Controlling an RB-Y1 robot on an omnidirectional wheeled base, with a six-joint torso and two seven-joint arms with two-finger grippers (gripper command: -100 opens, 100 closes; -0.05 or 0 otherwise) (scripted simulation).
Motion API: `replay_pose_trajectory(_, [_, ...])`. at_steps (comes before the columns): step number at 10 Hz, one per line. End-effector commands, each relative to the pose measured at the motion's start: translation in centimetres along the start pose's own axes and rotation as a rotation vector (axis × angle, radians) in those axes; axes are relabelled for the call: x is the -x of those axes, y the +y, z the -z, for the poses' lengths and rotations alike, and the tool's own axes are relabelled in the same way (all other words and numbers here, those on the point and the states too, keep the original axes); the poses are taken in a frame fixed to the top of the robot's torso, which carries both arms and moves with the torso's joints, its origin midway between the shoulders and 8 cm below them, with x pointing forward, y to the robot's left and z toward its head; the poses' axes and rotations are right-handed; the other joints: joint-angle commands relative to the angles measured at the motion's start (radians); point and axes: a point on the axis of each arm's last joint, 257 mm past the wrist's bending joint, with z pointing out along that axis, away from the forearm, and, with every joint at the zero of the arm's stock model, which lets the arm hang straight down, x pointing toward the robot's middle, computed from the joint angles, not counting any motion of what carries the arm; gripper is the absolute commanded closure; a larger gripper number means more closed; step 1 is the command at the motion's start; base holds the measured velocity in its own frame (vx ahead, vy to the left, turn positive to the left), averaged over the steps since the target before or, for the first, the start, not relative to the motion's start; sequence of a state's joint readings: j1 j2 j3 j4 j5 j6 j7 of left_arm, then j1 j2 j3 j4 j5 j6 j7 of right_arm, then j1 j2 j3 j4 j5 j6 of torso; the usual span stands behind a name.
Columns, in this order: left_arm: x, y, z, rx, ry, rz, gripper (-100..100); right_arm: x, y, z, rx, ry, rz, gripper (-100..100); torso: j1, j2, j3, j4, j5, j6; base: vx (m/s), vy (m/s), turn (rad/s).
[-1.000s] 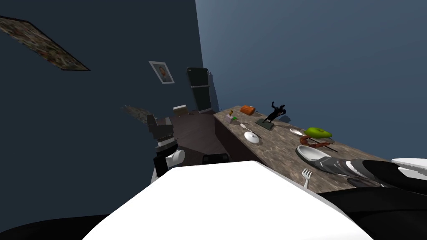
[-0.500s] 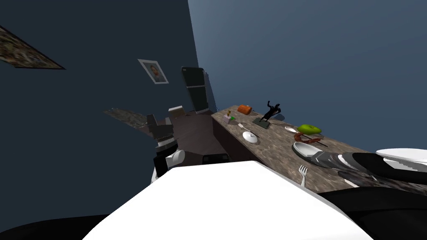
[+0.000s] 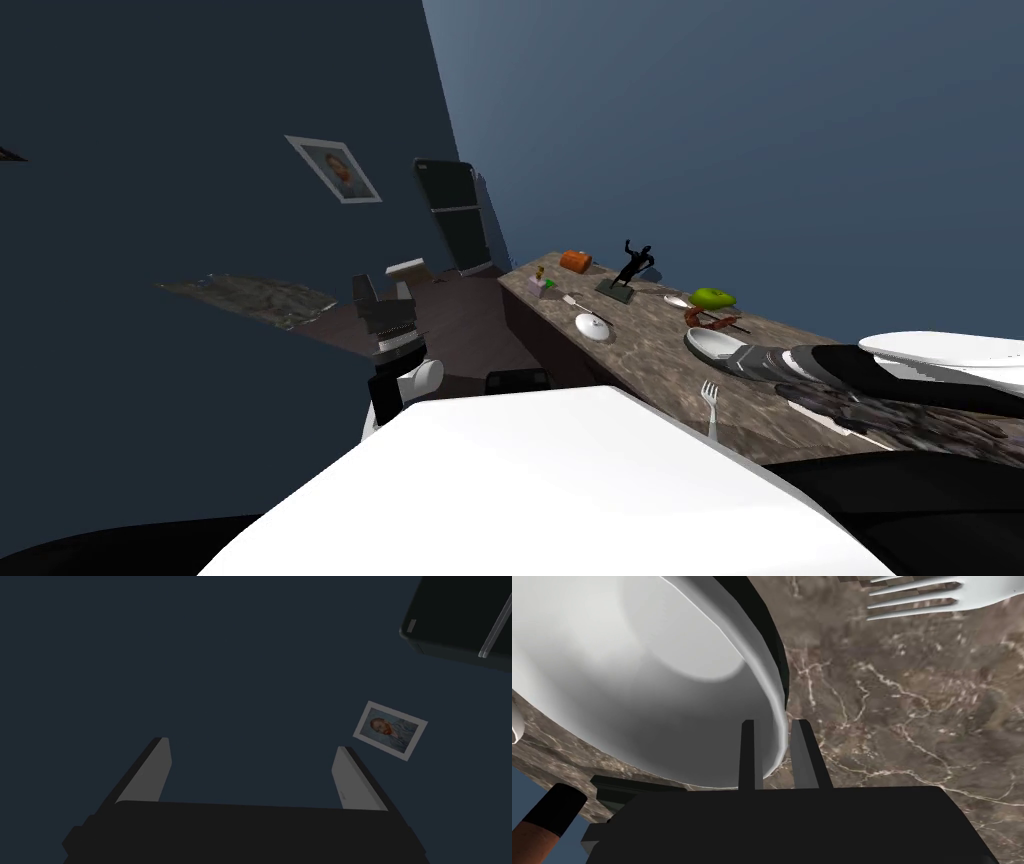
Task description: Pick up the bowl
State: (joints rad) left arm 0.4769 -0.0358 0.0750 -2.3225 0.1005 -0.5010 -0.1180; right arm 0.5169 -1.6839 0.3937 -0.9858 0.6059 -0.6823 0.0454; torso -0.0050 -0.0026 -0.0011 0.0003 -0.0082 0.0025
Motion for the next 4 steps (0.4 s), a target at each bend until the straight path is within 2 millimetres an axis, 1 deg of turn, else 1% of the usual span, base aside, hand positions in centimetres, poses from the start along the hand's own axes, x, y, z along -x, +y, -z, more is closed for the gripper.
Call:
replay_pose_trajectory(1, [0.0,0.0,0.0,0.0,0.0,0.0,0,1.02,-0.75,0.56,-0.012,0.005,0.04,100,0.0,0.0,0.0,0.0,0.0,0.0,0.078,0.025,-0.24])
replay_pose_trajectory(2, [-0.01,0.0,0.0,0.0,0.0,0.0,0,0.52,-0.77,0.57,-0.012,0.024,0.064,100,0.001,0.0,0.0,0.0,0.001,-0.001,0.035,0.01,-0.023])
replay_pose_trajectory(3, [-0.01,0.0,-0.01,0.0,0.0,0.0,0,0.56,-0.63,0.48,-0.009,0.014,0.046,100,0.001,0.0,0.0,0.0,0.001,-0.002,0.009,0.001,0.007])
replay_pose_trajectory(4, [-0.01,0.0,-0.01,0.0,0.0,0.0,0,0.55,-0.66,0.5,-0.01,0.016,0.049,0,0.001,0.002,0.001,0.0,0.001,-0.002,0.0,0.0,0.0])
